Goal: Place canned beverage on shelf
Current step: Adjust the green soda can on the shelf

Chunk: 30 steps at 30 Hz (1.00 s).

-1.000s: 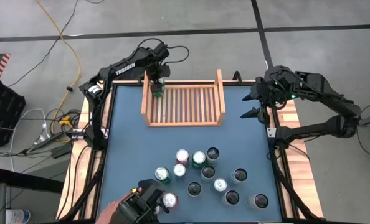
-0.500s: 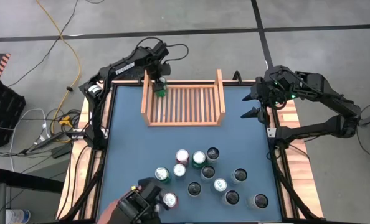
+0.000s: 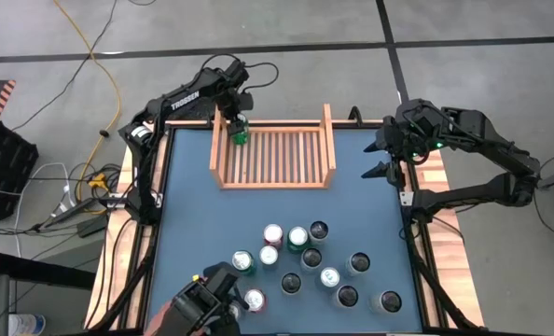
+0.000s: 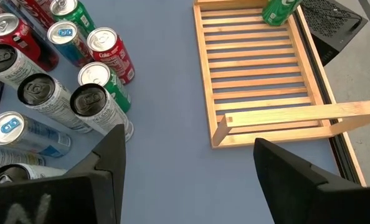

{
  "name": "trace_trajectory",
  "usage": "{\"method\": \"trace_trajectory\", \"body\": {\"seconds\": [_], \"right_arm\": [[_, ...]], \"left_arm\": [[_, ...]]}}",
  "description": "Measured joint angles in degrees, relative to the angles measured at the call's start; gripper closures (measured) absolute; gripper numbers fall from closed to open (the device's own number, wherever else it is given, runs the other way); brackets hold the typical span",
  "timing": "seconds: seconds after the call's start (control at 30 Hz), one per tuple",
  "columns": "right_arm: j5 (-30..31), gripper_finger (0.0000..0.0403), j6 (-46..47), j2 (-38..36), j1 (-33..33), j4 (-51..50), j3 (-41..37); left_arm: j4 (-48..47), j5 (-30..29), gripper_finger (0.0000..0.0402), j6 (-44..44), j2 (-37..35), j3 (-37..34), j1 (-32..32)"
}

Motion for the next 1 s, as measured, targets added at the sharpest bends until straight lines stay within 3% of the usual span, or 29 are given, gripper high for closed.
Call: {"method": "trace_trajectory", "body": {"seconds": [1.0], "right_arm": [[0.0, 0.0142, 0.0, 0.0, 0.0, 0.0, 0.0]], "left_arm": [[-0.7, -5.6, 0.0086, -2.4, 0.0, 0.0, -3.2]]}}
